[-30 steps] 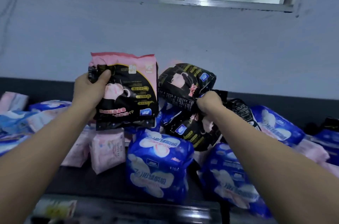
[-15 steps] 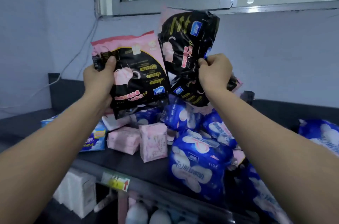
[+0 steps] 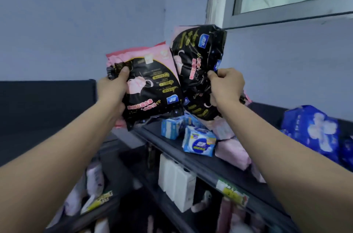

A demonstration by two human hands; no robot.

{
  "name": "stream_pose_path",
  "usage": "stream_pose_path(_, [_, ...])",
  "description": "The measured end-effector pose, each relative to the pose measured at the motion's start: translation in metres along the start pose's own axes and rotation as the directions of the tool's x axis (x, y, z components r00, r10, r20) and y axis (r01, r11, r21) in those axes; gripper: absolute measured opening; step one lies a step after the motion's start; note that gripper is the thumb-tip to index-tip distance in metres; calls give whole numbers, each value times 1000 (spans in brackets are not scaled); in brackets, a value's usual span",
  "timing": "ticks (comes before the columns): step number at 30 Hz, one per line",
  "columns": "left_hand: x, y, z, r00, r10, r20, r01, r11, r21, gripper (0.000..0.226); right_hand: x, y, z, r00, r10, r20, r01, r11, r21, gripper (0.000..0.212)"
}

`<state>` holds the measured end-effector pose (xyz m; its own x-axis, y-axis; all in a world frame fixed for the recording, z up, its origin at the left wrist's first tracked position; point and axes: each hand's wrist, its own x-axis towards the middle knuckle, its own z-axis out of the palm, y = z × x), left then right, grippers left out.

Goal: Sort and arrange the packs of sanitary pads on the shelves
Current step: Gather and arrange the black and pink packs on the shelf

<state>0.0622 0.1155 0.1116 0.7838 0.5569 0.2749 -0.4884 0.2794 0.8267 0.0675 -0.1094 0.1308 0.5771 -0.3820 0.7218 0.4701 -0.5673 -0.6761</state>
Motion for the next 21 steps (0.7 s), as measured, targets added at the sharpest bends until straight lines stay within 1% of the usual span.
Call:
stream_pose_path(5, [42, 41, -103, 990, 73, -117, -61, 992, 110, 16, -44, -49, 101, 984, 57, 168, -87, 979, 182, 56])
stream_pose_path(9, [71, 73, -188, 967, 142, -212, -94, 970, 224, 16, -86, -92, 177, 953, 19, 302, -93, 968, 234, 47])
stream_pose_path(10, [77, 80, -210, 959, 156, -237, -94, 963, 252, 18, -98, -104, 195, 943, 14, 332, -104, 962, 254, 46])
stream_pose_path(13, [92, 103, -274, 926, 194, -325, -88, 945, 314, 36, -132, -136, 248, 902, 1, 431, -149, 939, 311, 33])
stream_pose_path(14, [95, 110, -294, 913, 207, -350, -87, 940, 329, 39, -143, -148, 264, 885, -9, 465, -157, 935, 317, 32])
stream_pose_path(15, [98, 116, -314, 902, 218, -373, -85, 936, 343, 39, -154, -159, 279, 867, -17, 498, -165, 933, 320, 34])
stream_pose_path(17, [103, 129, -350, 878, 245, -411, -84, 924, 373, 26, -174, -180, 309, 836, -36, 548, -178, 927, 331, 46])
stream_pose_path(18, [104, 136, -367, 864, 260, -430, -84, 918, 387, 22, -184, -191, 323, 819, -47, 571, -183, 923, 338, 48])
stream_pose_path(21, [106, 154, -413, 816, 306, -491, -76, 898, 432, 23, -216, -222, 361, 765, -85, 639, -207, 907, 368, 34])
